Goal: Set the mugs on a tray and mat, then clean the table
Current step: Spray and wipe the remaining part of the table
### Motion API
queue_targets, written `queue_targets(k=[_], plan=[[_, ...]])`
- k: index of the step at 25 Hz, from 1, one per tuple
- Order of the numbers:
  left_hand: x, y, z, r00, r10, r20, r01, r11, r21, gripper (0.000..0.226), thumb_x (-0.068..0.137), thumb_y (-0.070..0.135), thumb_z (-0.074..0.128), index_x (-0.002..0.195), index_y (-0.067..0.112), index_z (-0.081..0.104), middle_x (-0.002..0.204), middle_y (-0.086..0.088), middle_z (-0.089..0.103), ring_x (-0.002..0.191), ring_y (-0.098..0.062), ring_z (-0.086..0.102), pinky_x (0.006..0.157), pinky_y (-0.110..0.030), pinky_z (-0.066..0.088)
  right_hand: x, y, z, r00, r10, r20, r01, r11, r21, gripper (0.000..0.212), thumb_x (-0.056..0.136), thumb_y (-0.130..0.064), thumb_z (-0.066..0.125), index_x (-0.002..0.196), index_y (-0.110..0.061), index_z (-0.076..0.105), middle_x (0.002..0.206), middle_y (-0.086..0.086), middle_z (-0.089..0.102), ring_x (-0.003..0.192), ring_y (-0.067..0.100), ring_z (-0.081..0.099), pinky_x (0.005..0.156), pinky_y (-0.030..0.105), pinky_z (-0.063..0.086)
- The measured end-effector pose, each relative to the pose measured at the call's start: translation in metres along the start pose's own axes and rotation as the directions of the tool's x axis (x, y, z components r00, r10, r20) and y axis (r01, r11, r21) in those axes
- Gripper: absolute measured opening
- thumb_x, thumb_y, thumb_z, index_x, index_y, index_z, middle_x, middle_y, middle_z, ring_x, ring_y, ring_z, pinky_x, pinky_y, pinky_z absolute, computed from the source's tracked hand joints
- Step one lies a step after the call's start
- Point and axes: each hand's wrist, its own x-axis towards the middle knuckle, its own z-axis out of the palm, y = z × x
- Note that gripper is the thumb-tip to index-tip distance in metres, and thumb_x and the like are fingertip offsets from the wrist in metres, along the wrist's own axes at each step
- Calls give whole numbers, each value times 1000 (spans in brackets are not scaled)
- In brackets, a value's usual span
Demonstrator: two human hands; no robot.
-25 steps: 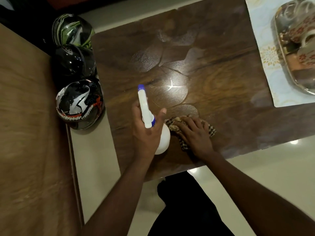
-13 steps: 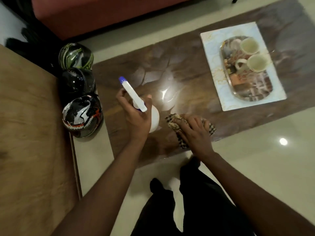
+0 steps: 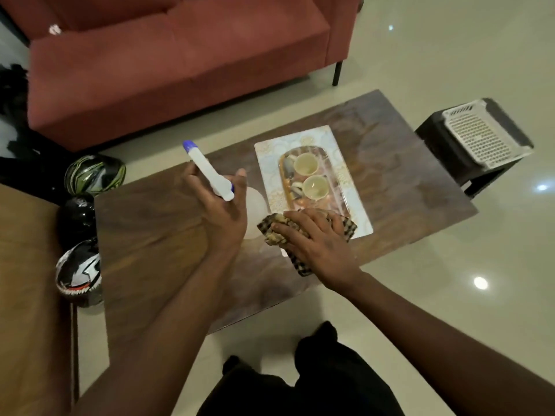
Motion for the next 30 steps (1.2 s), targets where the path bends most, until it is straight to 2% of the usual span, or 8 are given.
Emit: queue_targets(k=[3,8,13,17,20,22,26,30], plan=[[-3,30,49,999,37,-9,-37,999,0,56,90,13,68,126,-10,33,76,-11,61,68,-3,61,70,-4,40,-8,40,-24,999,42,9,-42,999,10,37,91,-33,59,127,-27,57,130,1,56,119,25,45,91,45,32],[12,50,113,1000,28,7,-28,1000,-11,60,89,18,71,129,-4,33,85,-17,63,69,7,60,63,-2,40,1,92,-51,998,61,-33,-61,998,12,36,93,-34,47,127,-28,54,129,1,56,116,25,47,91,46,32],[27,44,201,998,-54,40,56,998,-43,57,89,17,71,128,-3,33,78,13,51,69,11,56,64,-4,40,4,162,-58,1000,25,15,-24,996,-81,40,88,-35,51,128,-27,50,131,3,53,118,25,44,90,46,30],[44,39,285,980,-136,148,146,988,-53,59,89,23,70,129,-1,32,75,6,57,69,1,59,65,-11,42,2,240,-58,991,118,69,-107,984,-145,38,89,-37,47,125,-27,54,129,3,55,114,24,48,88,46,35],[51,44,336,959,-154,238,168,985,-37,62,87,25,71,129,3,31,88,-7,64,78,-16,60,66,-12,42,-3,288,-59,974,218,67,-204,964,-173,39,89,-38,44,127,-29,49,130,1,47,115,23,45,91,46,31],[53,43,372,945,-174,277,188,982,-26,64,86,27,73,127,3,31,91,-8,67,82,-18,59,71,-19,41,-7,325,-57,961,266,71,-250,952,-178,39,90,-37,43,129,-30,47,131,0,43,116,23,43,93,46,29],[49,31,436,927,-205,314,195,979,65,82,75,41,78,131,5,29,96,-7,74,88,-17,66,74,-18,43,-20,378,-34,965,219,146,-205,973,-106,39,91,-38,41,128,-28,48,132,2,47,119,25,42,95,47,30],[39,12,502,917,-258,304,181,949,258,95,75,32,83,141,-3,26,92,-13,72,81,-27,69,63,-19,43,-36,445,14,957,122,263,-125,992,-6,38,89,-38,42,126,-30,52,128,4,56,116,28,49,93,48,34]])
